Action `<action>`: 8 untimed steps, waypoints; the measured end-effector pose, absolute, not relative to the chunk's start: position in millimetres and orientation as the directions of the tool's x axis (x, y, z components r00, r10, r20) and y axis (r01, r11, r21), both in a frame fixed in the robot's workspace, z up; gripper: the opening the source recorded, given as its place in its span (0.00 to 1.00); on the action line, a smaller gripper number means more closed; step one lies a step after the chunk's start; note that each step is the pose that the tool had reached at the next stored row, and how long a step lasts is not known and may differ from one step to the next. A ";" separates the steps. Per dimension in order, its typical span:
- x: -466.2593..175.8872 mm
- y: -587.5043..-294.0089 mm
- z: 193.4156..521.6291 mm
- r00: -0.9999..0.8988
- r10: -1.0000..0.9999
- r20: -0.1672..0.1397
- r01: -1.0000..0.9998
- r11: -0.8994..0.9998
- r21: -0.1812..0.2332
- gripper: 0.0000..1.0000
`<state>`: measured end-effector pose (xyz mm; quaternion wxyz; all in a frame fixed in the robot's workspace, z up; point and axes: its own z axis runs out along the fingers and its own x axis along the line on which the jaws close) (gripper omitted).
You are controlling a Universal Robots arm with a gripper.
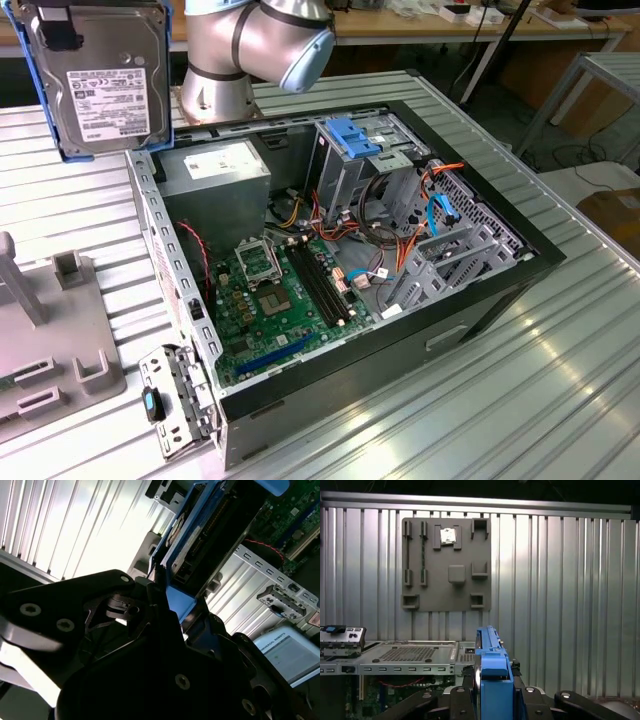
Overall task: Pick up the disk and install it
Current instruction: 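Pick up the disk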
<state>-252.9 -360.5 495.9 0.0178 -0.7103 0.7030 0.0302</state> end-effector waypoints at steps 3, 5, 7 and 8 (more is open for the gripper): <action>-241.8 -360.5 495.9 0.016 -0.998 -0.068 -1.000 -0.018 0.017 0.37; -234.6 -360.5 495.9 0.020 -0.997 -0.068 -1.000 -0.021 0.017 0.37; -228.1 -360.5 495.9 0.022 -0.997 -0.068 -1.000 -0.023 0.017 0.37; -225.0 -360.5 495.9 0.023 -0.997 -0.068 -1.000 -0.024 0.017 0.37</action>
